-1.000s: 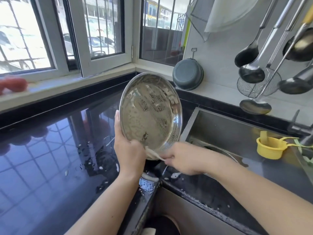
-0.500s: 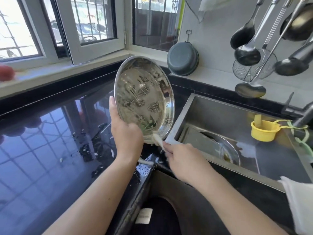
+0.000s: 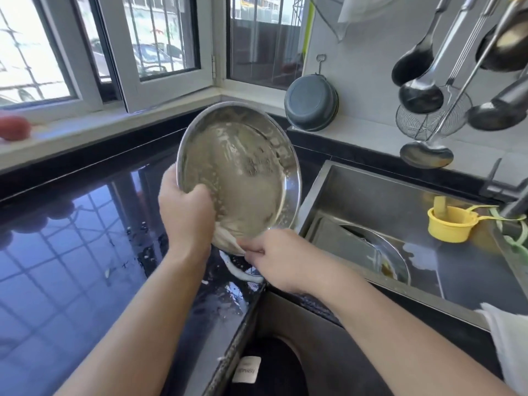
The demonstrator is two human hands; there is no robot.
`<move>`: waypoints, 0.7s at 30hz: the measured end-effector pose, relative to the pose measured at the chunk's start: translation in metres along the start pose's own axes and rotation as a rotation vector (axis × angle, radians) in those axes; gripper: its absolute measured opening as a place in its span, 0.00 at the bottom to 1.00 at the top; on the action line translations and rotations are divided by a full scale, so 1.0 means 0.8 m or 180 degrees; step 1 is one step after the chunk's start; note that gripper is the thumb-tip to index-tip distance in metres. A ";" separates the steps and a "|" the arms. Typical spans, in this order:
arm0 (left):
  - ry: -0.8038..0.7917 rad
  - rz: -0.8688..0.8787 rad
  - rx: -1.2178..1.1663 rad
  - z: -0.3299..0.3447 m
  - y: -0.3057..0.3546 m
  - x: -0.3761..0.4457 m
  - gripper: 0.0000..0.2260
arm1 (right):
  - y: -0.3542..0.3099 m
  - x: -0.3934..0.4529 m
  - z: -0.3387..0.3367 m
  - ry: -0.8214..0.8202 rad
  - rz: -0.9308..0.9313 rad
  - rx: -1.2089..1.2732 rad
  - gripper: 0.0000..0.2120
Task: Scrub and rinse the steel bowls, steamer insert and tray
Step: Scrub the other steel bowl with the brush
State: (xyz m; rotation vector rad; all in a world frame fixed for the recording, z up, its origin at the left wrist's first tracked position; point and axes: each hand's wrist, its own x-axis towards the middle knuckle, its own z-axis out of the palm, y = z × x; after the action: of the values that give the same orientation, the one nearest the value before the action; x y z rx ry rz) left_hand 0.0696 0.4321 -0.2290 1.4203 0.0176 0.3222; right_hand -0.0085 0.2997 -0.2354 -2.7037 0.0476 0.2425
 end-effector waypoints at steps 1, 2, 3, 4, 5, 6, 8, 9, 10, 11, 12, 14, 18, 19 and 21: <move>0.0067 -0.0065 -0.0050 0.001 -0.008 -0.007 0.26 | -0.003 0.006 0.001 -0.0018 0.0012 0.0028 0.16; 0.0062 -0.0111 -0.0077 0.002 -0.015 -0.015 0.28 | -0.001 0.010 0.002 -0.0036 0.0046 0.0070 0.16; 0.0026 -0.0129 -0.0083 0.002 -0.021 -0.019 0.31 | 0.002 0.013 0.002 -0.0062 0.0063 0.0133 0.16; -0.0005 -0.0128 -0.0070 0.001 -0.023 -0.021 0.34 | 0.007 0.013 0.001 -0.0099 0.0070 0.0190 0.17; -0.0019 -0.0109 -0.0039 -0.001 -0.020 -0.020 0.36 | 0.012 0.012 -0.001 -0.0149 0.0066 0.0198 0.18; -0.0024 -0.0061 0.0023 -0.004 -0.015 -0.014 0.38 | 0.017 0.012 -0.005 -0.0215 0.0056 0.0069 0.18; -0.0124 0.0111 0.0269 -0.009 -0.002 -0.001 0.40 | 0.027 0.010 -0.016 -0.0353 0.0087 -0.0490 0.17; -0.0224 0.0215 0.0422 -0.011 0.006 0.004 0.42 | 0.031 0.010 -0.022 -0.0385 0.0146 -0.0722 0.16; -0.0321 0.0315 0.0544 -0.013 0.014 0.007 0.43 | 0.036 0.012 -0.029 -0.0371 0.0243 -0.0911 0.15; -0.0401 0.0400 0.0637 -0.014 0.020 0.008 0.43 | 0.042 0.016 -0.039 -0.0295 0.0389 -0.1102 0.15; -0.0472 0.0456 0.0695 -0.014 0.026 0.007 0.43 | 0.048 0.021 -0.050 -0.0127 0.0558 -0.1322 0.15; -0.0638 0.0460 0.0755 -0.013 0.038 0.001 0.43 | 0.059 0.036 -0.075 0.0377 0.0814 -0.1766 0.18; -0.0720 0.0497 0.0863 -0.006 0.049 -0.002 0.45 | 0.054 0.047 -0.088 0.0297 0.0762 -0.2104 0.22; -0.0698 0.0499 0.0879 -0.006 0.049 0.000 0.45 | 0.047 0.043 -0.078 -0.0024 0.0649 -0.2080 0.21; -0.0654 0.0492 0.0875 -0.008 0.049 0.002 0.45 | 0.035 0.032 -0.062 -0.0628 0.0392 -0.1953 0.19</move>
State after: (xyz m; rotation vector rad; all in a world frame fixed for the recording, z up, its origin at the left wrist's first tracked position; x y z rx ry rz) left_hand 0.0613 0.4427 -0.1915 1.7268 -0.2241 0.3078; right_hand 0.0224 0.2538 -0.2072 -3.2690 0.0948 0.6529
